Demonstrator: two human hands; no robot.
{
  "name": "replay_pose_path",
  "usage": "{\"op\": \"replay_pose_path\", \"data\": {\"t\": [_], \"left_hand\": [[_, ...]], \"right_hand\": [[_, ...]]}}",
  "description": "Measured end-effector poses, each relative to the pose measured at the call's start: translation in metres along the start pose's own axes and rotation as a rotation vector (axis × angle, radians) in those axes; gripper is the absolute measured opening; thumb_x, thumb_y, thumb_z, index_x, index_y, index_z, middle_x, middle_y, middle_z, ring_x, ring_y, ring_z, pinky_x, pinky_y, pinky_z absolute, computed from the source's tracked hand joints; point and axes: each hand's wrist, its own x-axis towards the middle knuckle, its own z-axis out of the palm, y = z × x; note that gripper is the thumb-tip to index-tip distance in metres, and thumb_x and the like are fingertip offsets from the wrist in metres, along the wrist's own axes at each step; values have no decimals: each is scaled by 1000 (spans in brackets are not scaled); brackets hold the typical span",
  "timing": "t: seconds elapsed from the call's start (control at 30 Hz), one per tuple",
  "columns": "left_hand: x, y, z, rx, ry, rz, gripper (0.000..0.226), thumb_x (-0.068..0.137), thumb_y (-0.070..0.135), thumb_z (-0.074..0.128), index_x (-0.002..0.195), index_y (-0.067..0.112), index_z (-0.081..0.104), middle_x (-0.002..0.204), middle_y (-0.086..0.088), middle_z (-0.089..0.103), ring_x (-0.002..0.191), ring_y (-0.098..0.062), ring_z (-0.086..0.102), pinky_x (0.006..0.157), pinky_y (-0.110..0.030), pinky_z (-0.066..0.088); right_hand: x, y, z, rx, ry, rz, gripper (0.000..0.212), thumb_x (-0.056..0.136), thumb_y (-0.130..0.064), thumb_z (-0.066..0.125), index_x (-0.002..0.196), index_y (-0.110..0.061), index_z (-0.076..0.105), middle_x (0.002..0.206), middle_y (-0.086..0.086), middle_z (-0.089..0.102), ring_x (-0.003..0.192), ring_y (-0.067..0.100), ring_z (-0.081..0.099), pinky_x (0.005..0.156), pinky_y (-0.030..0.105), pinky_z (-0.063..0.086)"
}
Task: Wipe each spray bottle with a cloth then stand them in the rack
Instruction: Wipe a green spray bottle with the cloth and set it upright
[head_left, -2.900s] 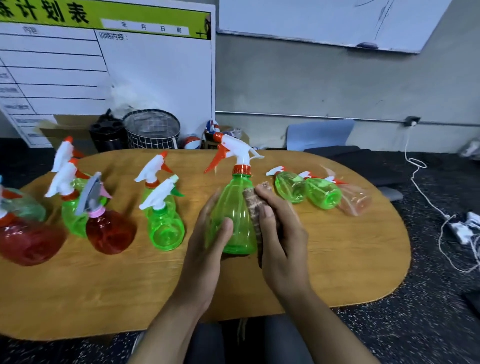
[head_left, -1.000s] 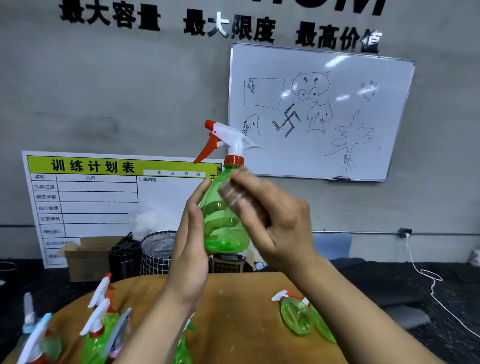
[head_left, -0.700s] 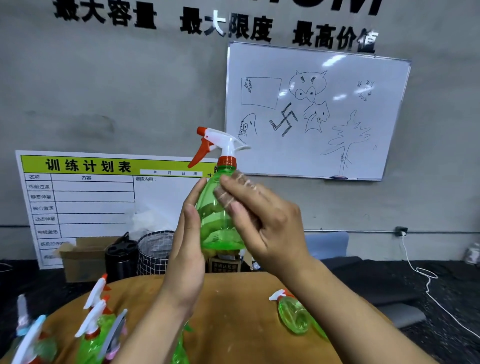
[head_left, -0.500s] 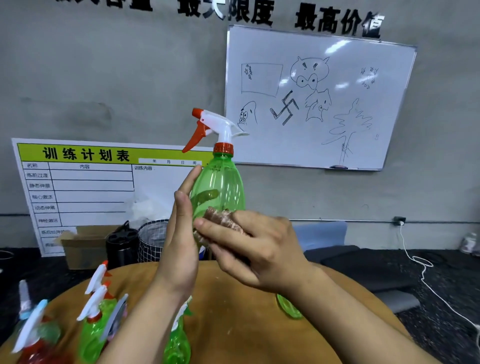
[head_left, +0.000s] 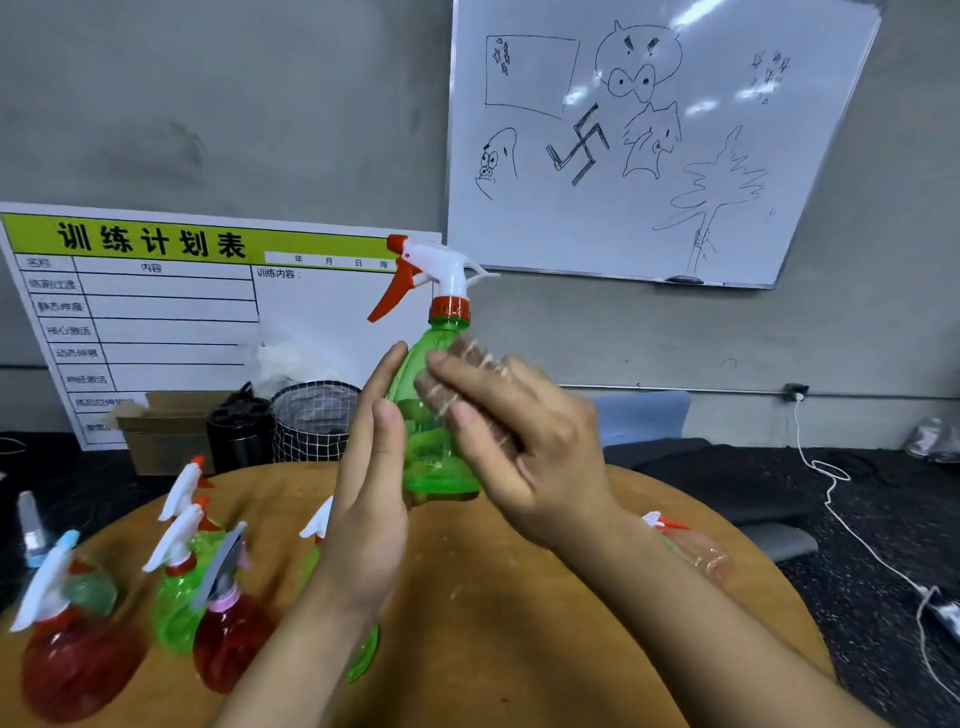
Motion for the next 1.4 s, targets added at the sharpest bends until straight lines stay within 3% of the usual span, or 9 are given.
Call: {"op": "replay_pose_path", "data": {"t": [0.17, 0.3, 0.37, 0.5, 0.6, 0.93, 1.17, 1.27, 1.4], "left_hand": [[-6, -10, -4, -15, 35, -28, 74, 87, 85, 59, 151, 49, 52, 159, 4, 55, 149, -24, 50, 124, -61, 34], [-11, -12, -3, -23, 35, -31, 79, 80, 78, 74, 151, 49, 52, 156, 5, 58, 145, -21, 55, 122, -57, 38], [-11, -12, -4, -21, 26, -32, 80, 79, 71, 80, 150, 49, 52, 156, 4, 58, 144, -23, 57, 120, -58, 40], [-12, -9, -1, -62, 9, -78, 61, 88, 54, 71, 147, 51, 55, 151, 7, 63, 138, -22, 62, 115, -58, 46], [-12, -10, 1, -97, -7, -136, 48, 100, 38, 61, 147, 46, 56, 143, 7, 69, 132, -18, 67, 97, -40, 61], [-16, -21, -3, -13, -19, -135, 50, 100, 36, 52, 149, 42, 56, 151, 5, 63, 140, -19, 59, 119, -56, 42], [-22, -40, -14, 14, 6, -127, 46, 107, 46, 43, 152, 48, 52, 162, 6, 52, 154, -23, 44, 127, -59, 28], [-33, -52, -20, 18, 24, -159, 47, 108, 41, 36, 151, 49, 53, 162, 4, 52, 154, -26, 43, 126, -60, 29], [-50, -66, -30, 48, 42, -225, 46, 106, 48, 40, 150, 54, 52, 158, 0, 56, 149, -28, 50, 125, -60, 32]], "right_hand": [[-22, 2, 3, -94, -83, -110, 33, 106, -34, 54, 130, -24, 74, 92, -1, 67, 74, 15, 62, 63, 25, 44], [-25, 8, 2, 94, 33, 80, 35, 103, -29, 59, 135, -19, 68, 117, -7, 72, 100, 10, 71, 81, 33, 58], [-25, 10, 3, 139, 98, 199, 37, 103, -29, 58, 138, -21, 63, 131, -17, 66, 117, 2, 66, 96, 24, 54], [-25, 13, 8, 209, 124, 337, 32, 107, -28, 53, 137, -23, 62, 132, -17, 66, 122, 4, 64, 99, 19, 48], [-28, 11, 10, 232, 117, 346, 31, 106, -23, 54, 136, -20, 64, 131, -10, 68, 123, 8, 64, 100, 21, 47], [-22, 12, 8, 232, 155, 341, 30, 105, -17, 55, 132, -18, 67, 130, -9, 68, 126, 9, 62, 103, 21, 45], [-37, 14, 17, 81, 5, 297, 35, 107, -35, 53, 136, -26, 69, 110, -10, 67, 100, 5, 66, 81, 35, 56], [-61, 8, 20, 37, -47, 207, 36, 107, -35, 53, 137, -24, 69, 99, -13, 51, 83, -4, 49, 68, 21, 44], [-102, -2, 20, -110, -209, -2, 33, 107, -37, 54, 134, -27, 71, 94, -6, 44, 71, 9, 45, 62, 18, 28]]}}
